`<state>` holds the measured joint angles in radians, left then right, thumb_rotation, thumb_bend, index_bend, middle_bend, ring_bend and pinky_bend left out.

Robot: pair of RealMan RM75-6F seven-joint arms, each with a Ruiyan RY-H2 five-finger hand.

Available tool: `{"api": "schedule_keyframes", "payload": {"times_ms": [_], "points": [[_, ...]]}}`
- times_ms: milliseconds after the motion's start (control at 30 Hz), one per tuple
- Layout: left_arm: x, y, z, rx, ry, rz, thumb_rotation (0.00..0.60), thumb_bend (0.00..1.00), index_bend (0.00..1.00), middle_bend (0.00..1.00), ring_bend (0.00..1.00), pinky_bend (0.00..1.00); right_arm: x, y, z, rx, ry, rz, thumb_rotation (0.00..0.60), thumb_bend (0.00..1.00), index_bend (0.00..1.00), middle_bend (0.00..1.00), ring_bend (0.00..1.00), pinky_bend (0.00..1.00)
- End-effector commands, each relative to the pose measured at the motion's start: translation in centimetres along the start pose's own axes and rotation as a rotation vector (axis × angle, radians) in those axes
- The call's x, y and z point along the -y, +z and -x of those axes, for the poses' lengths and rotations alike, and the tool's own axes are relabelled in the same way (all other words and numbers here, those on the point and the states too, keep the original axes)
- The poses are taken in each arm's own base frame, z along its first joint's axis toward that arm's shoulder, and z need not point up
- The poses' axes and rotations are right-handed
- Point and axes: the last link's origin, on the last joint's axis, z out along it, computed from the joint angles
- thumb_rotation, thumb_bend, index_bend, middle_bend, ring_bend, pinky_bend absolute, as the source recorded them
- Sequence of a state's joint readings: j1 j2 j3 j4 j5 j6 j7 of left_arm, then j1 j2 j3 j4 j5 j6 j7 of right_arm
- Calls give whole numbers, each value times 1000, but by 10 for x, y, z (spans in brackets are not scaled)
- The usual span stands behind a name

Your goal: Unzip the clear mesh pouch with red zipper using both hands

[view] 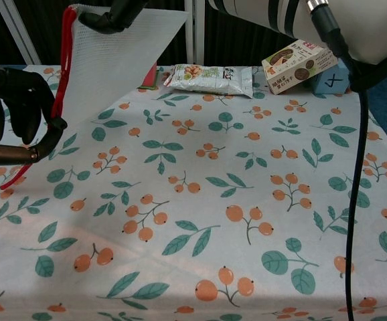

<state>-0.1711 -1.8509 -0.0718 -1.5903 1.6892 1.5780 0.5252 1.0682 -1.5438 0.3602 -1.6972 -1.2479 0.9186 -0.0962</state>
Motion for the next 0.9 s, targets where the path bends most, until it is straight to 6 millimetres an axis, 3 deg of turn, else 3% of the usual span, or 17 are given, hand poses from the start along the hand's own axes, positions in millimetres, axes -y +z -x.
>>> {"api": "schedule_keyframes", "payload": {"times_ms": [33,900], "points": [[3,0,4,11,0,-12,600,402,779,718,638,702,0,-1,-3,-9,5,-1,600,374,924,431,184,118],[32,0,48,178,114,-73,600,402,780,715,636,702,-6,-29,-53,-129,29,-3,600,375,929,436,191,124]]}}
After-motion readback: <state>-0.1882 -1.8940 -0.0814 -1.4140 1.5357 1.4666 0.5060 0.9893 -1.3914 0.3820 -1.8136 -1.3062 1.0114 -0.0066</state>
